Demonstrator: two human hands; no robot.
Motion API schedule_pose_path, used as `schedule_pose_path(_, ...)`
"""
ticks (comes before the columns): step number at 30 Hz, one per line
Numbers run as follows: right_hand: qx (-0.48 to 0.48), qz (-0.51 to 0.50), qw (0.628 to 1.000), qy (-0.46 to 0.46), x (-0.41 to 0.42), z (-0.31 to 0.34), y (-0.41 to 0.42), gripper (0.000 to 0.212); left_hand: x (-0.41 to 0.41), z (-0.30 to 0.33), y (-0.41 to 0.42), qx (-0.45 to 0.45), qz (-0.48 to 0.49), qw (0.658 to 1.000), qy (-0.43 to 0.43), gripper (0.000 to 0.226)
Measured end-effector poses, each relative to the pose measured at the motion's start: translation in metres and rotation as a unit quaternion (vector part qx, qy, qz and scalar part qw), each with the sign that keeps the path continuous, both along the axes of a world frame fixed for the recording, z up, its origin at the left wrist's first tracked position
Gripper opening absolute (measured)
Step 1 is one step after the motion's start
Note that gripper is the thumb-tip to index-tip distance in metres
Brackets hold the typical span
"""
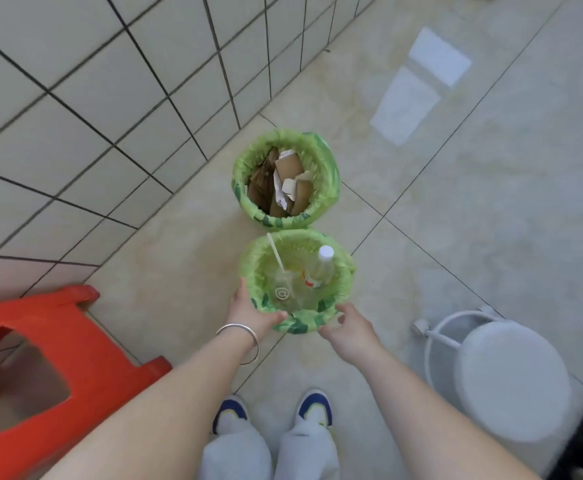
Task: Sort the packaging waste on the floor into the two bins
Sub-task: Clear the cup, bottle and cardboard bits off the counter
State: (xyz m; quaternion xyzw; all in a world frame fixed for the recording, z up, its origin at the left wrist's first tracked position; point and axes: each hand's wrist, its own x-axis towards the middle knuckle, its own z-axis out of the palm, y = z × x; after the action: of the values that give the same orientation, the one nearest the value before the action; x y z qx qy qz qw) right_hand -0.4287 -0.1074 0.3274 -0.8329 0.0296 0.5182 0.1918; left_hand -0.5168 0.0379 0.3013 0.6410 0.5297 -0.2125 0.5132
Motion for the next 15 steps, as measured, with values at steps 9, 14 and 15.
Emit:
schedule_pose_path(9,0.048,0.113,0.992,-0.021,-0.019,0.132,0.067,0.043,-0.025,0.160,0.053,0.058,0.042,0.997,-0.033,0.054)
schedule_pose_path(14,0.127,0.186,0.972,-0.059,-0.058,0.236,0.120,0.038,-0.080,0.276,0.077,0.127,0.134,0.980,-0.076,0.046)
schedule_pose_path(15,0.145,0.202,0.967,-0.063,-0.070,0.257,0.129,0.037,-0.095,0.298,0.078,0.139,0.159,0.974,-0.087,0.043)
